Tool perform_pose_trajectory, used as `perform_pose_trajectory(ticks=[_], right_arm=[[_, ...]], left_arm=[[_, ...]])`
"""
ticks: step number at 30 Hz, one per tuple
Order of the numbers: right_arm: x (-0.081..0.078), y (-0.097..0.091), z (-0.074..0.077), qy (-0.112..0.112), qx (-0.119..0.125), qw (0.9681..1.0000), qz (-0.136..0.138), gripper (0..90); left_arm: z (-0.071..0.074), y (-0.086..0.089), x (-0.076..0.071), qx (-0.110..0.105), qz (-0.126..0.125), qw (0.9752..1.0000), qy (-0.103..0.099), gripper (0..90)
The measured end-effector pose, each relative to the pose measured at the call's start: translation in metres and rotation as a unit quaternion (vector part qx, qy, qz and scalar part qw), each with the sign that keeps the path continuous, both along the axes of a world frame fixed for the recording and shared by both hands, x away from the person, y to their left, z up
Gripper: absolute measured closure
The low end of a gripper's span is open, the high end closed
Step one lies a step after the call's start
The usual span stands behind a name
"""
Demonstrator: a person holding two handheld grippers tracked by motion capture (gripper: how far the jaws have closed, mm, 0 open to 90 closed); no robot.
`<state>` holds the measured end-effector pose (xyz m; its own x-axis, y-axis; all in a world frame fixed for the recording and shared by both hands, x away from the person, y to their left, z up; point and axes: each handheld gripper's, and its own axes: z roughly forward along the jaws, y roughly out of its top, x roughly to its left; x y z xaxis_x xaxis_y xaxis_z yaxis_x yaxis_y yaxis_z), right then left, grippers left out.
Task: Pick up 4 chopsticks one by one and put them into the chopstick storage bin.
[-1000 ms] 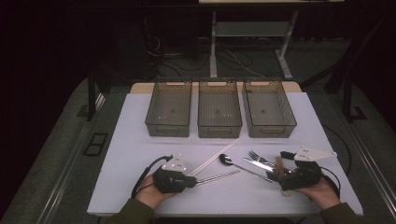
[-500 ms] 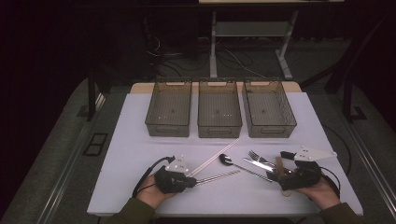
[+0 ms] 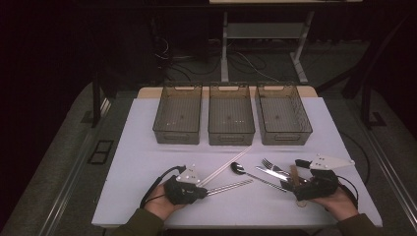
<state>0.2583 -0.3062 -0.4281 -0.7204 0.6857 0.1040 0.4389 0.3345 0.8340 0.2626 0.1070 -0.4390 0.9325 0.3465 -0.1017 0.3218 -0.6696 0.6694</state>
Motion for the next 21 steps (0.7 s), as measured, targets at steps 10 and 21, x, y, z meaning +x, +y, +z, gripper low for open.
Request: perform_pose_trajectory(ticks=[10, 21], right_arm=[[0.000, 0.000, 0.000, -0.001, 0.001, 1.0000, -0.001, 3.2], [0.000, 0.001, -0.001, 0.001, -0.002, 1.0000, 0.000, 3.2]], left_arm=[[-0.002, -0.003, -0.001, 0.010, -0.009, 0.9999, 0.006, 81.8], [-0.004, -0.014, 0.002, 0.002, -0.008, 0.9999, 0.012, 79.3]])
